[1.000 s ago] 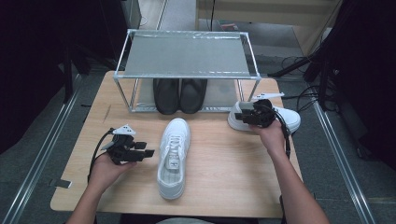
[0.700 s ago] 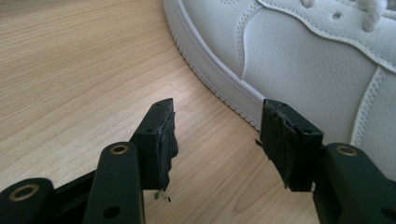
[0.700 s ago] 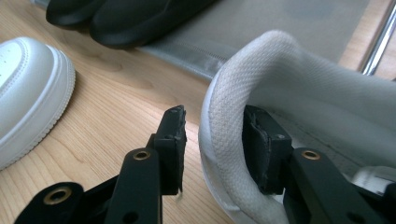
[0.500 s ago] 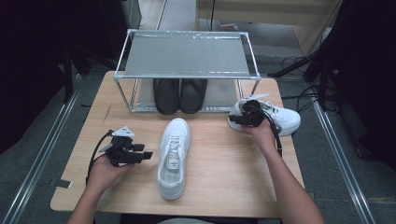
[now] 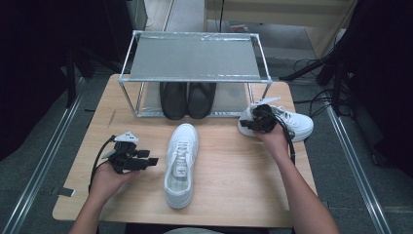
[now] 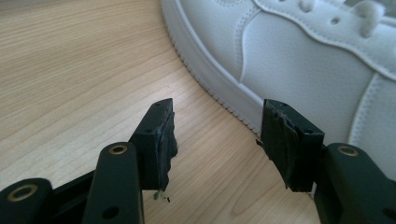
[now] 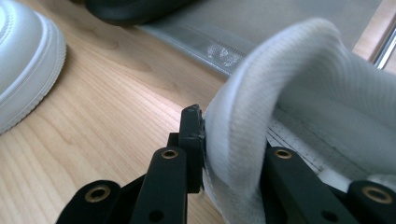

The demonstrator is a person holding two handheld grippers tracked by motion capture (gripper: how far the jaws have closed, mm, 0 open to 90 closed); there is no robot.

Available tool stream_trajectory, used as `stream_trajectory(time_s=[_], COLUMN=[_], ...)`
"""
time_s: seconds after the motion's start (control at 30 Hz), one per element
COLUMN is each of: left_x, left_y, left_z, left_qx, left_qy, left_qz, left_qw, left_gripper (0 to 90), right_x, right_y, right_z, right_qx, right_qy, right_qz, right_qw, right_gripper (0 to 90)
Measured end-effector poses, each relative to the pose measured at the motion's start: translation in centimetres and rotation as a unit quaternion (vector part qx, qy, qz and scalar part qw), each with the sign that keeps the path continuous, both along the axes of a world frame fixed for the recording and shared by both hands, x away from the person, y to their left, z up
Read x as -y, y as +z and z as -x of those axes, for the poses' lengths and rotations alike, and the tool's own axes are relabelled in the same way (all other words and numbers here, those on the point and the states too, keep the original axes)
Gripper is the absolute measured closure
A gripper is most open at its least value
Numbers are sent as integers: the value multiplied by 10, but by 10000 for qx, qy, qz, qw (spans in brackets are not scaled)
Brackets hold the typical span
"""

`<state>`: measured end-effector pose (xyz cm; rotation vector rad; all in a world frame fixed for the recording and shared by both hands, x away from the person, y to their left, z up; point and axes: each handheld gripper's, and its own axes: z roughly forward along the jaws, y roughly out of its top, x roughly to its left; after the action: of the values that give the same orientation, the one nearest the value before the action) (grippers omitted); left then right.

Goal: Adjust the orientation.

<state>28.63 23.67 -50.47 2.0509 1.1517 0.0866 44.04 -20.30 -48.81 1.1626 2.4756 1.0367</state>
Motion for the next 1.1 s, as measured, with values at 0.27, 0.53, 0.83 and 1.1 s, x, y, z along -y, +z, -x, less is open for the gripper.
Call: stream_trajectory(time_s=[0.27,0.53,0.83,1.1], left_x=[0,-2,1,4], left_y=[2,3,4,6], left_z=[1,0,-5,-12], left_qx=[29,49,80,120], left_qy=[-38,-8,-83,-153], left_qz=[9,51,62,72], left_qw=[10000,10000,9999,9998], left_gripper=[449,450,450,450], right_x=[-1,-9,-21,-30], right_y=[12,25,32,35], right_z=[10,32,56,80], right_qx=[190,407,484,315], right_qy=[100,204,431,621], right_qz=[130,327,523,306], right_qw=[9997,9984,9965,9971], right_gripper=[776,761,760,754])
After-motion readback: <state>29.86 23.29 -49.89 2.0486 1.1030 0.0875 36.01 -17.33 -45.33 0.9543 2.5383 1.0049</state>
